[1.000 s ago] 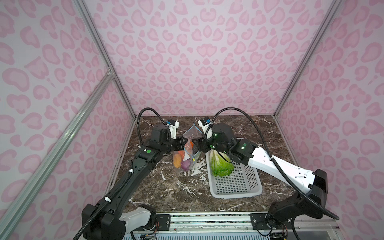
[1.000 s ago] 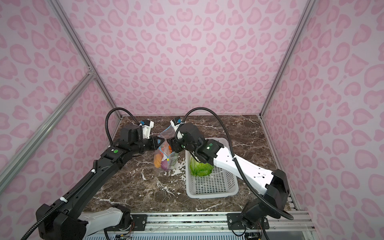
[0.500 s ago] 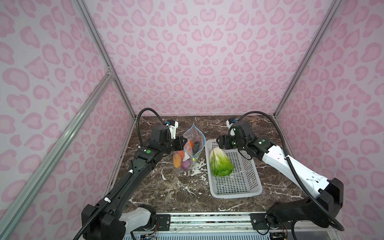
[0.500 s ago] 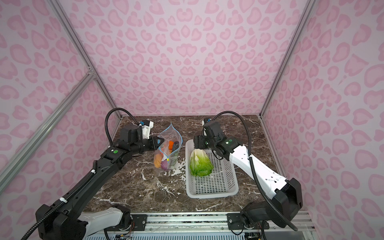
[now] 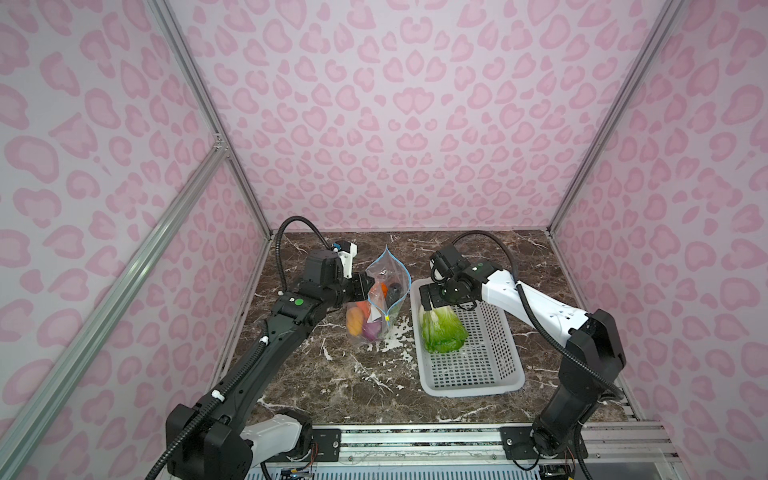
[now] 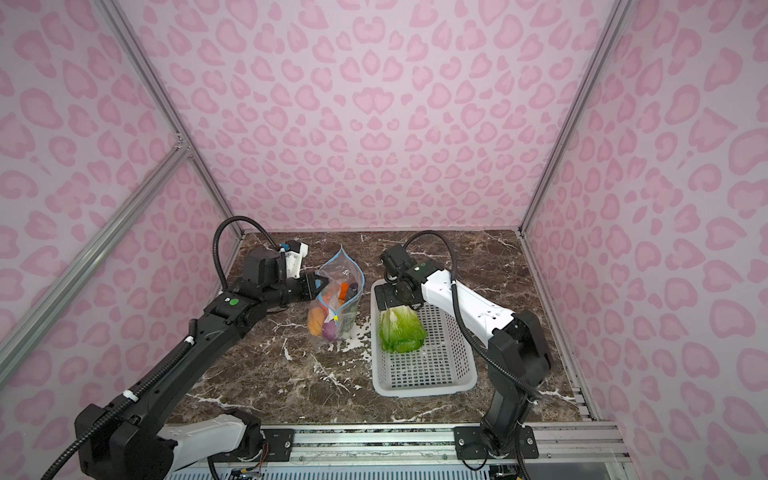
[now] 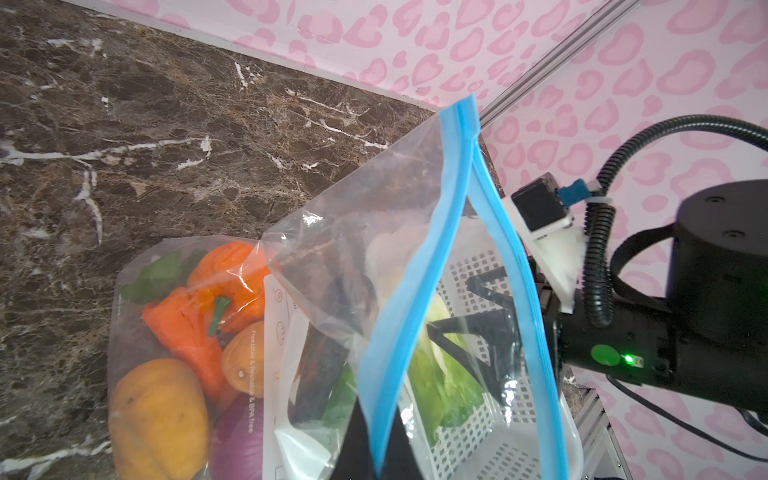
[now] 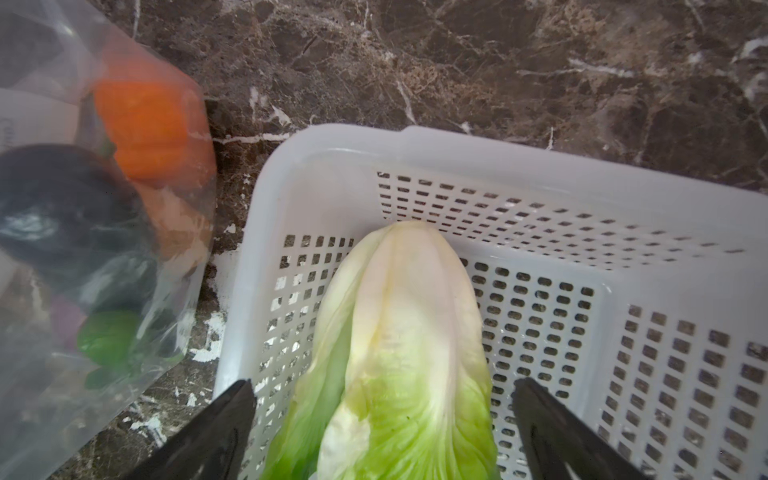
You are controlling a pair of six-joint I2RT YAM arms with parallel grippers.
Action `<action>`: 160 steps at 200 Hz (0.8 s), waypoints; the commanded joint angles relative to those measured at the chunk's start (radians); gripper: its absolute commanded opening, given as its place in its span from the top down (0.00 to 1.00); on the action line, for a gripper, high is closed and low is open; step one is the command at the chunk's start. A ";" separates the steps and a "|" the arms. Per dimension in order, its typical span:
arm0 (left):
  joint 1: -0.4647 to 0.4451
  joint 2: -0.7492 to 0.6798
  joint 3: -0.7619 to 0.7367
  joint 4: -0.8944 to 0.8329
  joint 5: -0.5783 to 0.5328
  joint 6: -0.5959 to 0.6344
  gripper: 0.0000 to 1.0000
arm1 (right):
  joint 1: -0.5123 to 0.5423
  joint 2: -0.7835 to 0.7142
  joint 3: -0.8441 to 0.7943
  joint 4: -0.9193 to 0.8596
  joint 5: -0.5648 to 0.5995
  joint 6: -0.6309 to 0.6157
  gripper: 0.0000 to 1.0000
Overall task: Place the food in the zip-top bag and seal the zipper
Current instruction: 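Move the right gripper back over the lettuce in the basket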
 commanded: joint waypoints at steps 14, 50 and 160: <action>0.001 -0.007 -0.001 0.018 -0.005 0.002 0.97 | 0.019 0.066 0.042 -0.047 0.048 -0.020 0.01; 0.001 -0.010 0.001 0.016 0.002 0.004 0.97 | 0.037 0.105 0.043 -0.030 0.060 -0.014 0.01; 0.001 -0.012 0.003 0.013 -0.003 0.004 0.97 | 0.046 0.147 0.020 -0.098 0.193 -0.024 0.01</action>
